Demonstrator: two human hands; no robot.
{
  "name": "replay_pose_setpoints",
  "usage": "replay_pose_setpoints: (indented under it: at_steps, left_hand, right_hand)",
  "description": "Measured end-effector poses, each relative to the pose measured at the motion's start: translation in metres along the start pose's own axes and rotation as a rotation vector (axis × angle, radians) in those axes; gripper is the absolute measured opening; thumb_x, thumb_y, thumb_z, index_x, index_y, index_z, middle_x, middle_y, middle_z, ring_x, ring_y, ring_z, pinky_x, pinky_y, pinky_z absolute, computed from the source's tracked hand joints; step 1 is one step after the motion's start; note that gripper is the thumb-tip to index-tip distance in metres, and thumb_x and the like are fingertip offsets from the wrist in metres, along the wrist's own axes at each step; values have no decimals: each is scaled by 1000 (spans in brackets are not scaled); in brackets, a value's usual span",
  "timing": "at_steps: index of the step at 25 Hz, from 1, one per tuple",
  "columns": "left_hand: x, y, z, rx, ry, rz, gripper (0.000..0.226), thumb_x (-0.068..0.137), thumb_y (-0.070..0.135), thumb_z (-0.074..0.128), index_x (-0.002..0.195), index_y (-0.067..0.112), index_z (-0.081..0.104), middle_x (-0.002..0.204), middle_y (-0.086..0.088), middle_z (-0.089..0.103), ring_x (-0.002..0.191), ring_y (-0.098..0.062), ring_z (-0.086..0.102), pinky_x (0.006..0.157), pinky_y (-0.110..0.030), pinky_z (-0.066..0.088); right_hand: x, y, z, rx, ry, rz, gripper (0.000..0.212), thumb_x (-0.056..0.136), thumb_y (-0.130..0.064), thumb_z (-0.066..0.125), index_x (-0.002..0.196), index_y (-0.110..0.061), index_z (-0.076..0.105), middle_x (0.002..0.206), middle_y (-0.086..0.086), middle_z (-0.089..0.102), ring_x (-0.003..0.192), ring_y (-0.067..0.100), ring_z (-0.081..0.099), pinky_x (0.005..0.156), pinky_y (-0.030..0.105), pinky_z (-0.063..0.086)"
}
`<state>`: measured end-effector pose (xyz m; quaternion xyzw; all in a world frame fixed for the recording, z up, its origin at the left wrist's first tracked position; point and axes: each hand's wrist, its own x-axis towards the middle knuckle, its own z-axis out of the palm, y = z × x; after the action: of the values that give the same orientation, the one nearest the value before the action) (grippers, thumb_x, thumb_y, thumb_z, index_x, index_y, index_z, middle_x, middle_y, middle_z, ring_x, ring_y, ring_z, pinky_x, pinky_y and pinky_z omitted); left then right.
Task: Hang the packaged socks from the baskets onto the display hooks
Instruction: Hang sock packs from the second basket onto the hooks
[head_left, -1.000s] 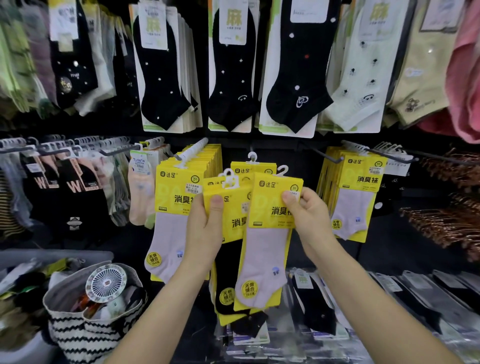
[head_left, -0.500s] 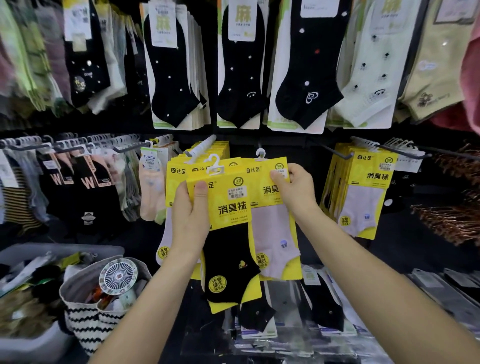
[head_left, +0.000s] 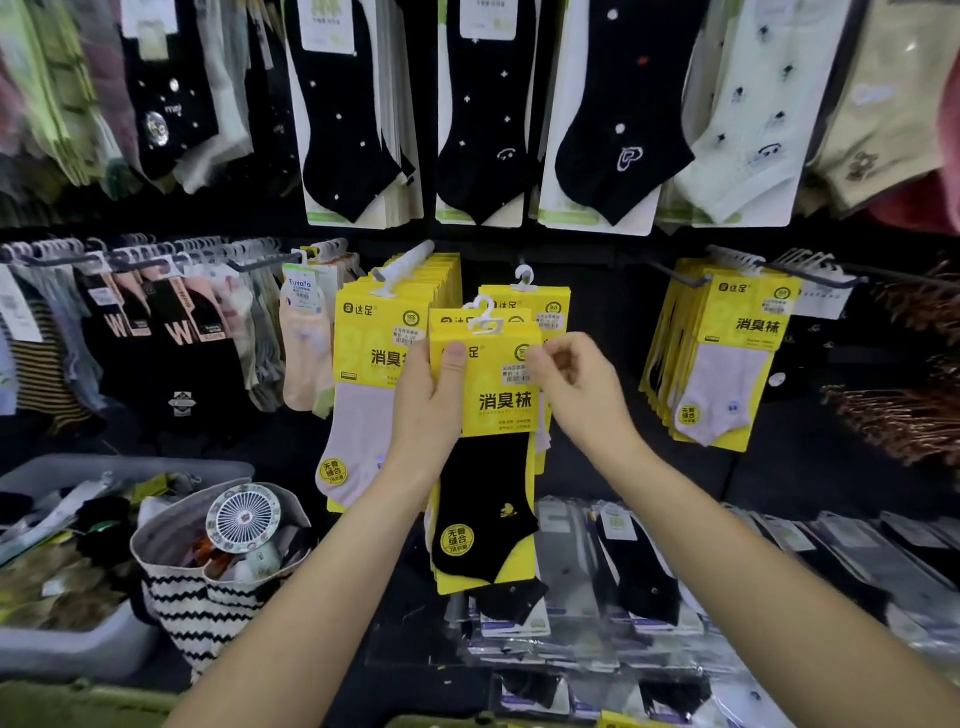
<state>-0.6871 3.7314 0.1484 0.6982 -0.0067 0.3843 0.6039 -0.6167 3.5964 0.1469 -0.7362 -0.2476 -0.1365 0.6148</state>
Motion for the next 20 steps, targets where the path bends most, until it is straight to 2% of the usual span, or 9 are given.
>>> replay_pose_setpoints:
  at_steps: [2, 4, 5, 7, 10, 13, 16, 18, 20]
  left_hand:
    - [-3, -1, 7, -22, -24, -22, 7, 96, 33, 46, 96, 31, 53, 96, 13, 63, 86, 5, 61, 75, -20, 51]
    - [-4, -3, 10, -55, -66, -51, 22, 89, 43, 49, 103, 25, 53, 101, 11, 63, 94, -2, 62, 78, -25, 52]
    - [-3, -4, 10, -62, -88, -62, 31, 87, 46, 49, 107, 22, 53, 105, 8, 63, 98, -6, 62, 81, -27, 52]
    - [-3, -7, 10, -73, -114, -85, 27, 92, 42, 46, 109, 21, 52, 109, 4, 62, 102, -9, 61, 82, -26, 52]
    - [0, -9, 5, -61, -23, -128, 14, 99, 29, 39, 98, 22, 51, 93, 10, 57, 86, -3, 54, 74, -18, 46]
    - [5, -8, -8, -53, 95, -131, 17, 100, 27, 38, 88, 26, 50, 88, 7, 55, 84, -11, 54, 78, -32, 46]
    - [7, -5, -23, -62, 121, -109, 16, 100, 28, 39, 91, 28, 52, 100, 3, 61, 101, -22, 60, 87, -42, 51]
    - [7, -4, -32, -44, 139, -101, 18, 100, 29, 38, 91, 27, 53, 99, 4, 62, 100, -22, 62, 87, -44, 52]
    - [6, -5, -40, -33, 146, -108, 19, 100, 29, 38, 91, 25, 54, 94, 5, 63, 92, -18, 63, 81, -42, 53]
  right_hand:
    - [-4, 1, 1, 13, 22, 43, 28, 75, -43, 72, 87, -22, 57, 88, 0, 67, 76, 8, 61, 70, 24, 52]
    - [-3, 1, -4, 55, 61, 86, 29, 75, -39, 74, 86, -15, 61, 87, 4, 71, 82, 17, 67, 75, 32, 55]
    - [-2, 1, -8, 71, 55, 88, 26, 76, -36, 73, 84, -15, 62, 85, 3, 72, 82, 17, 68, 74, 31, 56]
    - [-1, 0, -14, 105, 31, 101, 18, 80, -30, 71, 82, -15, 61, 79, -1, 72, 76, 9, 69, 66, 23, 54]
    - [-1, -2, -16, 247, 47, 175, 11, 86, -24, 66, 82, -16, 59, 70, -7, 71, 67, 3, 68, 55, 17, 52]
    - [6, -8, -19, 373, 103, 257, 6, 89, -20, 61, 86, -15, 59, 74, -4, 71, 67, 9, 69, 56, 24, 55]
    - [20, -13, -20, 329, 173, 251, 4, 89, -18, 60, 86, -16, 60, 80, 0, 69, 70, 12, 68, 57, 27, 55]
    - [30, -15, -17, 318, 211, 248, 4, 89, -18, 60, 85, -17, 60, 79, -1, 68, 70, 12, 68, 55, 26, 55]
    - [39, -17, -11, 280, 219, 242, 3, 89, -18, 61, 86, -18, 60, 76, -3, 67, 69, 10, 67, 51, 23, 53]
